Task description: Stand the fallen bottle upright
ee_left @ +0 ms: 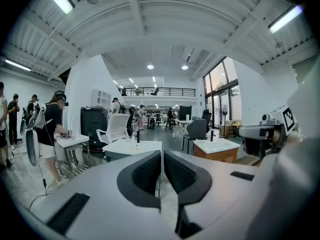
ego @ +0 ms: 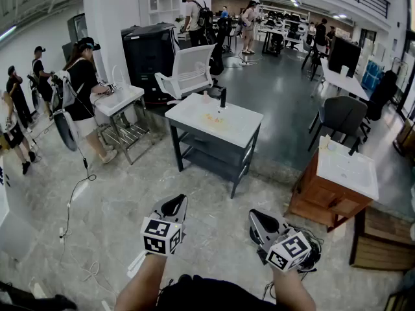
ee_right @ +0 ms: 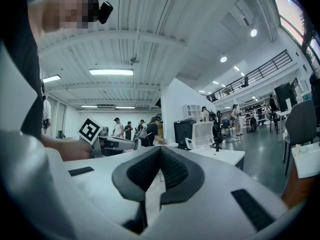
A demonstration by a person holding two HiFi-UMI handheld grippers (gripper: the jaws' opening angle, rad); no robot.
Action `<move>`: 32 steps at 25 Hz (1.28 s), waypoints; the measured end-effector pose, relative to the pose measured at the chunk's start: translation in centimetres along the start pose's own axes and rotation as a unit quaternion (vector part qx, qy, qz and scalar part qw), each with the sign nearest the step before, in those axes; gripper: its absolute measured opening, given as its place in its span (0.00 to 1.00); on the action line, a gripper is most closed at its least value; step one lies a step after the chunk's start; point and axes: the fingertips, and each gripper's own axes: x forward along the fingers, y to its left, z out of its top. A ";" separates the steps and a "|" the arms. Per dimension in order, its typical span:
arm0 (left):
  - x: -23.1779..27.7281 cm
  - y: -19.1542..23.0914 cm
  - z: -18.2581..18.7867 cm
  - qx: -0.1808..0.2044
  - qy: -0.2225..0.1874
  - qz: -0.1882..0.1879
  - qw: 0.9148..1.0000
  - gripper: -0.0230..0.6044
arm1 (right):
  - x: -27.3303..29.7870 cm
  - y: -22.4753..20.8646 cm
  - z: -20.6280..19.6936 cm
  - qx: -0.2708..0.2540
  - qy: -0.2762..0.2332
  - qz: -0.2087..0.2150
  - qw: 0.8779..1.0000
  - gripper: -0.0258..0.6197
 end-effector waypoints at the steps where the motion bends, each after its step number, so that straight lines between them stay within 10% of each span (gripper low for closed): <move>1: -0.1 -0.5 -0.3 0.000 0.000 -0.001 1.000 0.09 | -0.5 0.1 -0.3 0.000 0.001 0.000 1.000 0.06; 19: -0.8 -5.5 -2.5 0.000 0.009 -0.001 1.000 0.09 | -6.0 -0.3 -2.6 0.047 -0.005 0.014 0.999 0.06; 32: 7.8 -2.7 -3.1 -0.008 0.019 -0.032 0.999 0.07 | -1.1 -5.9 -4.2 0.082 0.007 0.003 0.997 0.06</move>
